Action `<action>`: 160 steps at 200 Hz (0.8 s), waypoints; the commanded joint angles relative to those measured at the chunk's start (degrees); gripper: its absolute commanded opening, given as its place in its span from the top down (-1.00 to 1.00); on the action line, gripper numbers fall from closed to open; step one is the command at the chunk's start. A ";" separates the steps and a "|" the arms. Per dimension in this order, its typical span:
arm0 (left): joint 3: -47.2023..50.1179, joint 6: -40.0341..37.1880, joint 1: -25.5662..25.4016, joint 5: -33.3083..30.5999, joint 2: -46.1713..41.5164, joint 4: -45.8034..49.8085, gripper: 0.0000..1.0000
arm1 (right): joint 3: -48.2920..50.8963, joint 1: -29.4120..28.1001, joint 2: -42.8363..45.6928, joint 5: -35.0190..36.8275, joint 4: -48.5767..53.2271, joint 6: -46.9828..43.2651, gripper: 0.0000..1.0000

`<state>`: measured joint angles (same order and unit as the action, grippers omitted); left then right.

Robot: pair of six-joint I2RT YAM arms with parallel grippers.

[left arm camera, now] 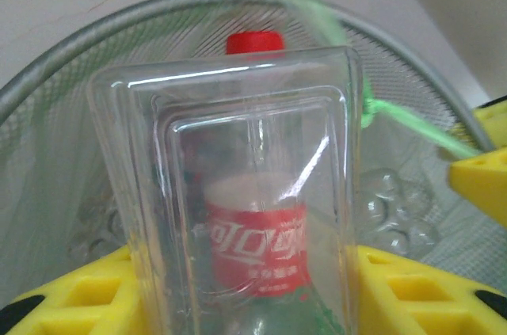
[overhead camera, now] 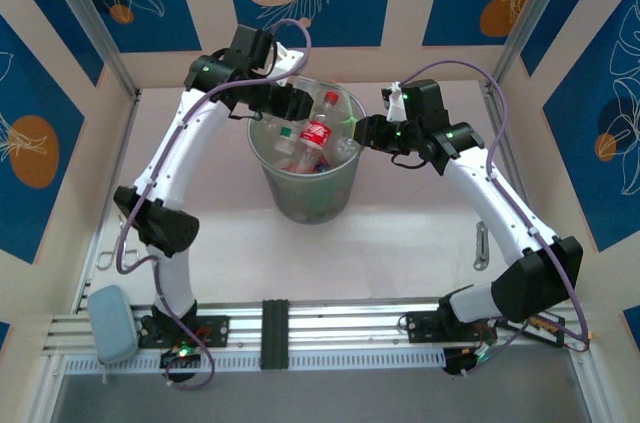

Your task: Put the plastic bottles in the bin

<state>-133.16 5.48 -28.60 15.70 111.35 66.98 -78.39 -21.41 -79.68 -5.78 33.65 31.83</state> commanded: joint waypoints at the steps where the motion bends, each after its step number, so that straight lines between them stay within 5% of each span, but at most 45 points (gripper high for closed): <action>1: 1.65 2.07 -0.59 -4.88 0.96 1.52 1.00 | 0.69 0.00 0.53 0.77 0.09 -0.13 0.26; 76: 6.81 4.13 -2.99 -7.73 2.89 -0.99 0.99 | 0.70 0.12 -0.03 0.60 -0.40 -0.10 0.26; 118: 11.69 6.29 -3.08 -5.74 2.68 -3.82 0.67 | 0.67 0.13 -0.09 0.41 -0.60 -0.07 0.26; 160: 12.14 6.90 -3.00 -5.40 1.78 -5.21 0.08 | 0.61 0.08 0.14 0.46 -0.42 -0.24 0.26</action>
<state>-122.98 10.55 -30.92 8.71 112.25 61.23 -78.35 -21.37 -79.68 -5.54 33.41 31.83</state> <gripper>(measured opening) 0.503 0.369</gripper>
